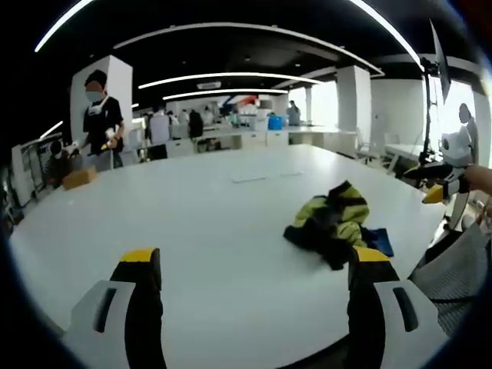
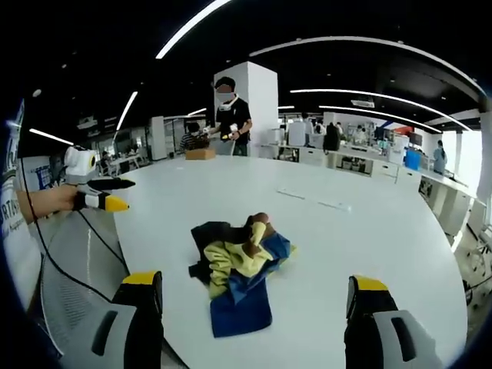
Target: Fold the garment on the visible template until the final outline fits inside the template.
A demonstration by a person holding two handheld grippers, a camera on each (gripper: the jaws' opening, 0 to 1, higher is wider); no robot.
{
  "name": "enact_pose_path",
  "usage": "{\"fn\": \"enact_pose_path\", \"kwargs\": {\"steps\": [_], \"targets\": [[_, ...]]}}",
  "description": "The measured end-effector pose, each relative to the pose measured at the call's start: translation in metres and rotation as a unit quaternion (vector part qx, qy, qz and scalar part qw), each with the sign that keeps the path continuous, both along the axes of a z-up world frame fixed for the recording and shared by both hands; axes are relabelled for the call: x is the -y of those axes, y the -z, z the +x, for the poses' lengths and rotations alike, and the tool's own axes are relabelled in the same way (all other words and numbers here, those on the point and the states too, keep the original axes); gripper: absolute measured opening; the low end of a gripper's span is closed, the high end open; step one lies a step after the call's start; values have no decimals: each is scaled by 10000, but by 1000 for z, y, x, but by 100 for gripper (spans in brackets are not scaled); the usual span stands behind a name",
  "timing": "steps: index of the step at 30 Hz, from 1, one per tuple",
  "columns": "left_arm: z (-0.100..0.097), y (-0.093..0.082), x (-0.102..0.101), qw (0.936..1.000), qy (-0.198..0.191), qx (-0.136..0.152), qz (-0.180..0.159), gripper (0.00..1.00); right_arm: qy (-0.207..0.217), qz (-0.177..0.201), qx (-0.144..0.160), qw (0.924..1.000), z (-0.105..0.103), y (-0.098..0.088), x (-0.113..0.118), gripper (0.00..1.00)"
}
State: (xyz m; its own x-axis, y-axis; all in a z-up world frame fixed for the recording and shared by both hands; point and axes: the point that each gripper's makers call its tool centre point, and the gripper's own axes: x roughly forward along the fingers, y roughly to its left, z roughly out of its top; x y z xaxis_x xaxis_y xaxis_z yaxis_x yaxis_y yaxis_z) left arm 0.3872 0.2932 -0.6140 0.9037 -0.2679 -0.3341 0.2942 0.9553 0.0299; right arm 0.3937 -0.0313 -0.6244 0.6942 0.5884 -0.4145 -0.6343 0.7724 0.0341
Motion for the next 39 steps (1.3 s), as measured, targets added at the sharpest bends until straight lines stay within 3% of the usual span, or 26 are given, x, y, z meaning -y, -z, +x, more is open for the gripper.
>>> {"fn": "enact_pose_path", "kwargs": {"steps": [24,39], "targets": [[5,-5,12,9996,231,80,-132,89,-21,195,81,9998,1,-2,-2,99],[11,0,29,9980,615,85,-98,79,-104,294,50,9995,10,2,-3,86]]}}
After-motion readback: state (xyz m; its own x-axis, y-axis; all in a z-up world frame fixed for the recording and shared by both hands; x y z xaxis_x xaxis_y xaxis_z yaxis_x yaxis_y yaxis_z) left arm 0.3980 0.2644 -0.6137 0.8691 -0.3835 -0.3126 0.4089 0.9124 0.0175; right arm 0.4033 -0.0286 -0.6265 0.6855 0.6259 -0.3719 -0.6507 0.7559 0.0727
